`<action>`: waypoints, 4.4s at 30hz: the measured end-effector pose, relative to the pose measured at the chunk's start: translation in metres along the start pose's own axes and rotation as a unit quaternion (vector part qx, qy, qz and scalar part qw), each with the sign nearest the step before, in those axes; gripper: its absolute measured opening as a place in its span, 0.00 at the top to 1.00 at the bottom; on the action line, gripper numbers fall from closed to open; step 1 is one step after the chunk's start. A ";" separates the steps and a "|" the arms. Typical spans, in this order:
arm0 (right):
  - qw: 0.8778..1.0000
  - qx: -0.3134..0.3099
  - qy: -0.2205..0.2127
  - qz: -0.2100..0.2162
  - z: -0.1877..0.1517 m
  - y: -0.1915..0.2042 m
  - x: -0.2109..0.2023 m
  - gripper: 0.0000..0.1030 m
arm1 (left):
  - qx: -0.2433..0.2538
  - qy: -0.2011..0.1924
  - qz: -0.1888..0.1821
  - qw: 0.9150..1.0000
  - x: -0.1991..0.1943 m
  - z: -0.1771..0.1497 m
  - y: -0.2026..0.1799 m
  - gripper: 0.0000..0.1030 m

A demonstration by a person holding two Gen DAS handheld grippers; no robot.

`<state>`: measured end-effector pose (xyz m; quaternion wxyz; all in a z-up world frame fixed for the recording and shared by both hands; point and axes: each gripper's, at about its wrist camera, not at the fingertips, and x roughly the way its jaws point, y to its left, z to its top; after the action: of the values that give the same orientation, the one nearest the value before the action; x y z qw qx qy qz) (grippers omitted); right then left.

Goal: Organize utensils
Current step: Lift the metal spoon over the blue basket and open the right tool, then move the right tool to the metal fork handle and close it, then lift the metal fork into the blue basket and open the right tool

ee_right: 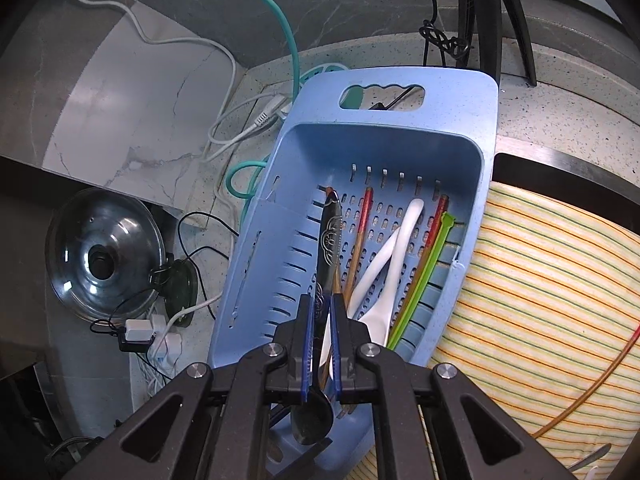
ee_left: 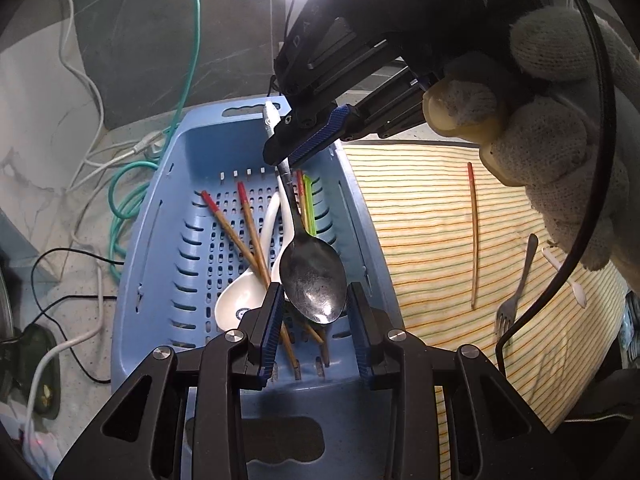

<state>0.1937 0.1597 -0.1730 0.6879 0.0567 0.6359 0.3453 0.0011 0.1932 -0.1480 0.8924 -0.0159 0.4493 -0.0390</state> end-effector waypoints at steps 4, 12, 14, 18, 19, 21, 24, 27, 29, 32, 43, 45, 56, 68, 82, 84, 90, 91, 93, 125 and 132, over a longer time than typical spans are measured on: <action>1.000 -0.010 0.004 0.002 0.001 0.001 0.001 0.90 | -0.026 0.003 0.013 1.000 -0.001 0.002 0.006 0.70; 1.000 -0.026 -0.016 -0.005 -0.003 -0.002 -0.015 0.64 | -0.039 0.001 0.013 0.999 -0.007 0.002 0.008 0.68; 0.999 -0.028 -0.018 -0.006 -0.004 -0.004 -0.020 0.64 | -0.037 0.001 0.014 0.999 -0.008 0.003 0.006 0.68; 0.999 -0.021 -0.024 -0.002 -0.008 -0.013 -0.033 0.64 | -0.029 -0.003 0.010 1.000 -0.011 0.006 -0.001 0.68; 0.999 -0.021 -0.027 -0.003 -0.009 -0.015 -0.038 0.64 | -0.025 -0.005 0.008 1.000 -0.012 0.006 -0.003 0.68; 0.999 -0.024 -0.034 -0.005 -0.013 -0.021 -0.049 0.64 | -0.013 -0.007 0.001 1.000 -0.014 0.008 -0.010 0.68; 0.999 -0.024 -0.045 -0.009 -0.022 -0.032 -0.068 0.64 | 0.000 -0.008 -0.004 1.000 -0.016 0.010 -0.021 0.68; 0.998 -0.014 -0.056 -0.008 -0.033 -0.050 -0.089 0.64 | 0.013 -0.006 -0.016 1.000 -0.016 0.012 -0.032 0.68; 0.998 -0.004 -0.065 -0.011 -0.041 -0.061 -0.103 0.64 | 0.024 -0.004 -0.022 0.999 -0.015 0.013 -0.039 0.68; 0.997 0.020 -0.073 -0.009 -0.053 -0.083 -0.121 0.64 | 0.046 0.000 -0.040 0.998 -0.014 0.012 -0.055 0.64; 0.990 0.111 -0.079 -0.021 -0.114 -0.160 -0.148 0.64 | 0.127 0.030 -0.089 0.987 0.002 0.005 -0.110 0.60; 0.988 0.131 -0.075 -0.019 -0.128 -0.173 -0.145 0.64 | 0.139 0.035 -0.101 0.984 0.004 0.003 -0.117 0.60; 0.980 0.198 -0.031 -0.022 -0.174 -0.201 -0.111 0.64 | 0.199 0.076 -0.137 0.968 0.022 -0.013 -0.146 0.60; 0.967 0.253 -0.018 0.001 -0.176 -0.206 -0.080 0.64 | 0.217 0.093 -0.150 0.960 0.039 -0.017 -0.149 0.60; 0.968 0.246 -0.025 -0.037 -0.168 -0.194 -0.073 0.64 | 0.220 0.065 -0.168 0.959 0.040 -0.034 -0.153 0.70; 0.968 0.246 -0.028 -0.042 -0.168 -0.192 -0.072 0.64 | 0.222 0.054 -0.168 0.959 0.038 -0.037 -0.157 0.78; 0.971 0.220 -0.030 -0.084 -0.166 -0.179 -0.069 0.65 | 0.204 0.041 -0.184 0.961 0.033 -0.042 -0.158 0.79; 0.972 0.214 -0.029 -0.092 -0.165 -0.177 -0.069 0.68 | 0.203 0.039 -0.183 0.961 0.031 -0.043 -0.159 0.79; 0.971 0.212 -0.028 -0.104 -0.165 -0.176 -0.068 0.72 | 0.204 0.036 -0.184 0.961 0.026 -0.046 -0.162 0.79; 0.986 0.154 -0.065 0.007 -0.085 -0.081 -0.084 0.94 | 0.106 -0.042 -0.097 0.989 -0.024 -0.019 -0.079 0.78; 0.993 0.102 -0.050 0.017 -0.050 -0.027 -0.056 0.95 | 0.064 -0.043 -0.056 0.995 -0.020 -0.015 -0.032 0.78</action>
<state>0.1615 0.0906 -0.1494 0.7035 0.1545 0.6317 0.2866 -0.0247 0.1633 -0.1390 0.9065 0.0141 0.4056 -0.1164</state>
